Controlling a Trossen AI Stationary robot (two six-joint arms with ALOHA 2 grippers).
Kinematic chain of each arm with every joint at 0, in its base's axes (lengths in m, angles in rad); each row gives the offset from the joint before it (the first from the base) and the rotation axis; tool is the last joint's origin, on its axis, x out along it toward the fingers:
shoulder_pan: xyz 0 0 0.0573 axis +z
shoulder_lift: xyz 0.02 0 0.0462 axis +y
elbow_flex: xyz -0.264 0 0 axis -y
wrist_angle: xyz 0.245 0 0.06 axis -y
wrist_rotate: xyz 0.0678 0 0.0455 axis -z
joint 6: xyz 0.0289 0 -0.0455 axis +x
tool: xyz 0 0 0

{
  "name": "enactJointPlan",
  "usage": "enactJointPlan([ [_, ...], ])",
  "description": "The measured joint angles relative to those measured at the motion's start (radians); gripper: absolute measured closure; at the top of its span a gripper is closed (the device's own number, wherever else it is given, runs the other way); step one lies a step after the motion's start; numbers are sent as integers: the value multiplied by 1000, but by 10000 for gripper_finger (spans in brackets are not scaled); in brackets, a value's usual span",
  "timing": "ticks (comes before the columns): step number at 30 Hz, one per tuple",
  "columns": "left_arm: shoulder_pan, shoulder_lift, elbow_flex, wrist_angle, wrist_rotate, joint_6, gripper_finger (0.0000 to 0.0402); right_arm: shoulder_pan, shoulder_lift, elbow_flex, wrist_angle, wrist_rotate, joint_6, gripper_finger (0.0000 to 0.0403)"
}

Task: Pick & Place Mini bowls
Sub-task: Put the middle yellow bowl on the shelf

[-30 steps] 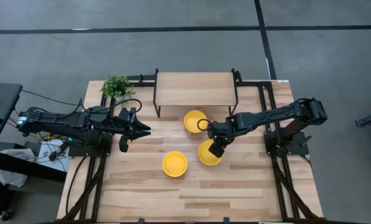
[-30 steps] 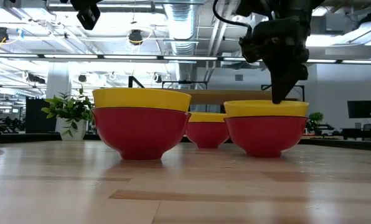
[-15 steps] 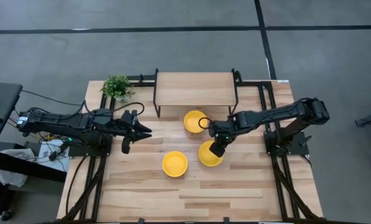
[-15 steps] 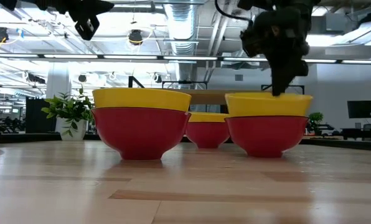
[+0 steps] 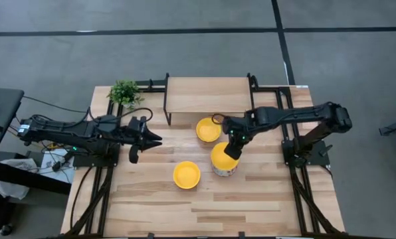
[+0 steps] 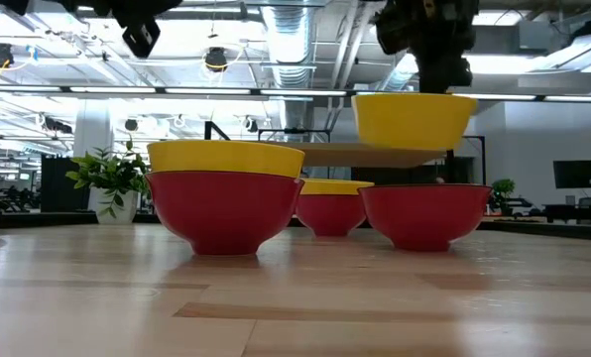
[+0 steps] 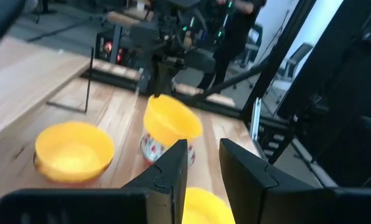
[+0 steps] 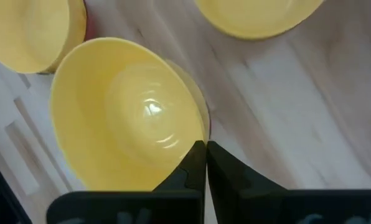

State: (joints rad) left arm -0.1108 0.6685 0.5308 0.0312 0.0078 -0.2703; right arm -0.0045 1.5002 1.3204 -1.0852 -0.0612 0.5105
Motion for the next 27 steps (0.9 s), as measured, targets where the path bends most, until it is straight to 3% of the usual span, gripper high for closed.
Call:
enactJointPlan([
  [4, 0, 0, 0, 48, -39, 0, 309, -51, 0, 75, -59, 0, -64, 403],
  [12, 2, 6, 6, 43, -324, 7, 309, -200, 0, 228, -112, 8, -193, 403],
  [17, 24, 55, 79, 14, -328, 49, 309, -330, 0, 289, -129, 7, -253, 403],
  [22, 69, 153, 198, -132, -328, 76, 309, -489, 1, 302, -167, -19, -282, 403],
  [27, 128, 251, 295, -235, -256, 76, 309, -640, 10, 302, -156, -45, -283, 403],
])
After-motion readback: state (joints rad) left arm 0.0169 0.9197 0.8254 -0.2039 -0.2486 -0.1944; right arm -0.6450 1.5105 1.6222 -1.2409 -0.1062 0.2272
